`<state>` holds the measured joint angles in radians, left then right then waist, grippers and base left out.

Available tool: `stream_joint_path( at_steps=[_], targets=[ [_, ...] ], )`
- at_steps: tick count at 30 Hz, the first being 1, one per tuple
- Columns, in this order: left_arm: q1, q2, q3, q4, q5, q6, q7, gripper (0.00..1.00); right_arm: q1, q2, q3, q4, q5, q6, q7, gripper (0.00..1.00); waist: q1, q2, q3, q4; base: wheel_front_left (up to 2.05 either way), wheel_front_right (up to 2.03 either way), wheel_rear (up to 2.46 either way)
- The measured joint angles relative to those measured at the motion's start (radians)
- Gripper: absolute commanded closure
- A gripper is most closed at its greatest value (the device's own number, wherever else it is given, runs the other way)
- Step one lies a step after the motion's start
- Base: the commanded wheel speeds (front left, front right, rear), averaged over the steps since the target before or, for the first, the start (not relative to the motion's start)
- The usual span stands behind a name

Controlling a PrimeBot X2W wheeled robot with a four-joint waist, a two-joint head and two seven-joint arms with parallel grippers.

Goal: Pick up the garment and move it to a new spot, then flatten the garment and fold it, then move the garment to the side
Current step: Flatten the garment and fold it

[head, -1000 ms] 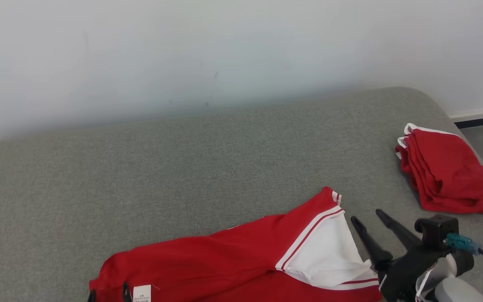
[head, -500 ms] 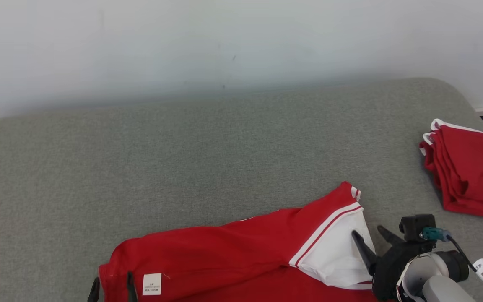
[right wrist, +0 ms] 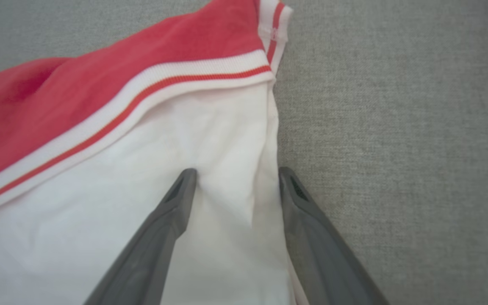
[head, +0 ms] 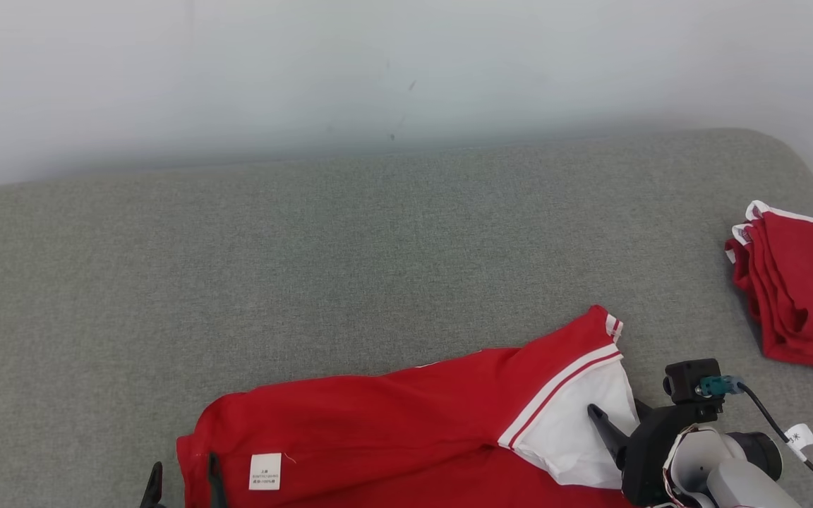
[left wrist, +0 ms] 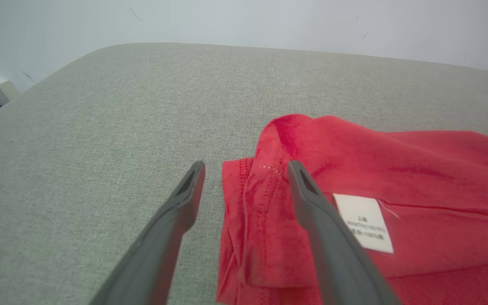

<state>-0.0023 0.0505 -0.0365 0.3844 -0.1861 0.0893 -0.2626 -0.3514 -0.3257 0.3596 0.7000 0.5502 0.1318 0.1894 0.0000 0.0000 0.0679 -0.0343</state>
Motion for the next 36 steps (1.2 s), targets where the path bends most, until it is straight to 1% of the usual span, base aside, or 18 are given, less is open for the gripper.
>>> stream_joint_path(
  at_steps=[3, 4, 5, 6, 7, 8, 10, 11, 12, 13, 16, 22, 27, 30, 34, 36],
  targets=[
    [0.0, 0.0, 0.0, 0.001, -0.003, 0.0, 0.0, 0.0, -0.003, 0.005, 0.012, 0.004, 0.023, 0.0, 0.014, 0.0, 0.0, 0.0, -0.002, 0.003, 0.0, 0.0, 0.0],
    [0.0, 0.0, 0.0, 0.002, -0.012, 0.0, 0.0, 0.0, -0.002, 0.01, 0.012, 0.005, 0.04, 0.0, 0.016, 0.05, 0.0, 0.0, -0.003, 0.004, 0.0, 0.0, 0.0],
    [0.0, 0.0, 0.0, 0.002, -0.017, 0.0, 0.0, 0.0, -0.001, 0.014, 0.011, 0.008, 0.059, -0.001, 0.017, 0.28, 0.0, 0.0, -0.005, 0.005, 0.0, 0.0, 0.0],
    [0.0, 0.0, -0.002, 0.004, -0.018, 0.0, 0.0, 0.0, -0.001, 0.012, 0.014, 0.013, 0.062, -0.003, 0.015, 0.45, 0.0, 0.0, -0.006, 0.007, 0.0, 0.0, 0.0],
    [0.0, 0.0, -0.004, 0.004, -0.018, 0.0, 0.0, 0.0, 0.0, 0.009, 0.019, 0.018, 0.06, -0.003, 0.012, 0.59, 0.0, 0.0, -0.007, 0.01, 0.0, 0.0, 0.0],
    [0.0, 0.0, -0.005, 0.004, -0.018, 0.0, 0.0, 0.0, 0.001, 0.008, 0.02, 0.023, 0.063, -0.003, 0.01, 0.62, 0.0, 0.0, -0.008, 0.012, 0.0, 0.0, 0.0],
    [0.0, 0.0, -0.005, 0.004, -0.018, 0.0, 0.0, 0.0, 0.003, 0.006, 0.025, 0.031, 0.067, -0.003, 0.002, 0.74, 0.0, 0.0, -0.01, 0.015, 0.0, 0.0, 0.0],
    [0.0, 0.0, -0.004, 0.004, -0.017, 0.0, 0.0, 0.0, 0.003, 0.005, 0.03, 0.035, 0.067, -0.003, 0.0, 0.82, 0.0, 0.0, -0.011, 0.016, 0.0, 0.0, 0.0],
    [0.001, 0.0, -0.002, 0.004, -0.017, 0.002, 0.0, 0.0, 0.003, 0.007, 0.03, 0.04, 0.075, -0.003, -0.002, 0.96, 0.0, 0.0, -0.012, 0.017, 0.0, 0.0, 0.0],
    [0.001, 0.0, 0.0, 0.004, -0.018, 0.003, 0.0, 0.0, 0.003, 0.007, 0.03, 0.043, 0.083, -0.003, -0.007, 1.0, 0.0, 0.0, -0.012, 0.018, 0.0, 0.0, 0.0],
    [0.002, 0.0, 0.006, 0.007, -0.036, 0.003, 0.0, 0.0, 0.003, 0.008, 0.016, 0.059, 0.101, 0.0, -0.039, 1.0, 0.0, 0.0, -0.013, 0.019, 0.0, 0.0, 0.0],
    [0.002, 0.0, 0.007, 0.001, -0.035, 0.005, 0.0, 0.0, -0.01, -0.002, -0.02, 0.115, 0.091, 0.002, -0.12, 1.0, 0.0, 0.0, -0.013, 0.014, 0.0, 0.0, 0.0],
    [0.002, 0.0, 0.004, -0.001, -0.035, 0.002, 0.0, 0.0, -0.022, -0.018, -0.074, 0.185, 0.057, 0.002, -0.2, 1.0, 0.0, 0.0, -0.019, 0.002, 0.0, 0.0, 0.0],
    [0.003, 0.0, -0.001, -0.002, -0.036, 0.002, 0.0, 0.0, -0.035, -0.021, -0.094, 0.22, 0.032, 0.001, -0.23, 1.0, 0.0, 0.0, -0.022, -0.007, 0.0, 0.0, 0.0],
    [0.005, 0.0, -0.001, -0.001, -0.039, 0.003, 0.0, 0.0, -0.038, -0.012, -0.093, 0.211, 0.012, 0.0, -0.268, 1.0, 0.0, 0.0001, -0.026, -0.022, 0.0, 0.0, 0.0],
    [0.011, 0.0, -0.006, 0.004, -0.041, -0.001, 0.0, 0.0, -0.037, -0.006, -0.082, 0.165, 0.002, 0.0, -0.294, 1.0, 0.0, 0.0001, -0.032, -0.032, 0.0, 0.0, 0.0]
  ],
)
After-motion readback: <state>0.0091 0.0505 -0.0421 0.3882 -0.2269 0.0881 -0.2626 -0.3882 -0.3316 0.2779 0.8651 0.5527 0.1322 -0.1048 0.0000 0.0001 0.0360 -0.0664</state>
